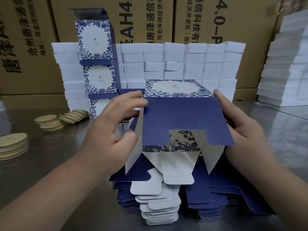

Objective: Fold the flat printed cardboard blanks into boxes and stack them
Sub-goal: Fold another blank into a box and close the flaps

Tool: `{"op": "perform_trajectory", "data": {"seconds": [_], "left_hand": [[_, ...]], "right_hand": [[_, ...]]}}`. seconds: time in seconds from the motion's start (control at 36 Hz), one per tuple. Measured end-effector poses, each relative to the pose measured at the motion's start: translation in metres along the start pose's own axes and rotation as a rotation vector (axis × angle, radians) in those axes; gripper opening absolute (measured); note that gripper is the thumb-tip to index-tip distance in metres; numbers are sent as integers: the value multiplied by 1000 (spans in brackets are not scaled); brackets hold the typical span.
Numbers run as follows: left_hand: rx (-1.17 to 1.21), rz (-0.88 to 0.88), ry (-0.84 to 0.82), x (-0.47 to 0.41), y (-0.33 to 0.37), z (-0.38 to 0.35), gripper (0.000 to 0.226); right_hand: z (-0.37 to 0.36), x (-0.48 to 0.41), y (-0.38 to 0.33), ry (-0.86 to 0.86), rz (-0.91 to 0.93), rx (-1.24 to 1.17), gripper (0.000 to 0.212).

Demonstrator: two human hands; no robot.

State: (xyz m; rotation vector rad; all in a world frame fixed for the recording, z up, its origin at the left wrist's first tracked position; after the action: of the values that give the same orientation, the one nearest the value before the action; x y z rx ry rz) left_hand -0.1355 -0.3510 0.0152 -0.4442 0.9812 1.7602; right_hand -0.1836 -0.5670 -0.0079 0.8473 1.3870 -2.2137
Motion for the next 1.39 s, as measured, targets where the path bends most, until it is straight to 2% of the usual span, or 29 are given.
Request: {"op": "perform_trajectory", "data": {"seconds": [0.06, 0.19, 0.44, 0.64, 0.86, 1.03, 1.17, 1.31, 1.39], "left_hand": [[-94, -15, -21, 1, 2, 0, 47], [-136, 73, -47, 2, -2, 1, 34], [-226, 225, 21, 3, -3, -3, 23], [-260, 169, 41, 3, 4, -3, 22], [-273, 129, -20, 3, 4, -9, 28], [-276, 102, -67, 4, 3, -13, 33], [-161, 27, -90, 4, 4, -13, 36], [5, -82, -127, 7, -4, -14, 51], [110, -79, -119, 8, -12, -12, 58]], "right_hand": [[0, -1, -2, -5, -11, 11, 59], [0, 1, -1, -26, -90, 110, 69], [-7, -3, -11, -98, -45, 89, 43], [-7, -1, -13, -125, -45, 123, 44], [-10, -3, -16, -141, -4, 87, 48], [-1, -2, -9, -53, -15, 40, 50], [2, -3, -11, -6, 10, 27, 46], [5, -2, -12, 48, 6, 13, 41], [5, -1, -11, 56, -3, 11, 43]]}}
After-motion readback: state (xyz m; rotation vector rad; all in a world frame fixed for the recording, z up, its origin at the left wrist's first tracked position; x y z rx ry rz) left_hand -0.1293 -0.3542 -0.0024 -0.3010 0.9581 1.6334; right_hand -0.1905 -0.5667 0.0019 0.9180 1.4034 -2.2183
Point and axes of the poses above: each hand's wrist, its own x-axis away from the middle knuckle, its own z-axis out of the back of the hand, y = z × x, the point moved 7 cm from there along -x, towards the middle knuckle, and after that the axes turned 15 degrees about -y, right-handed, at the moved point
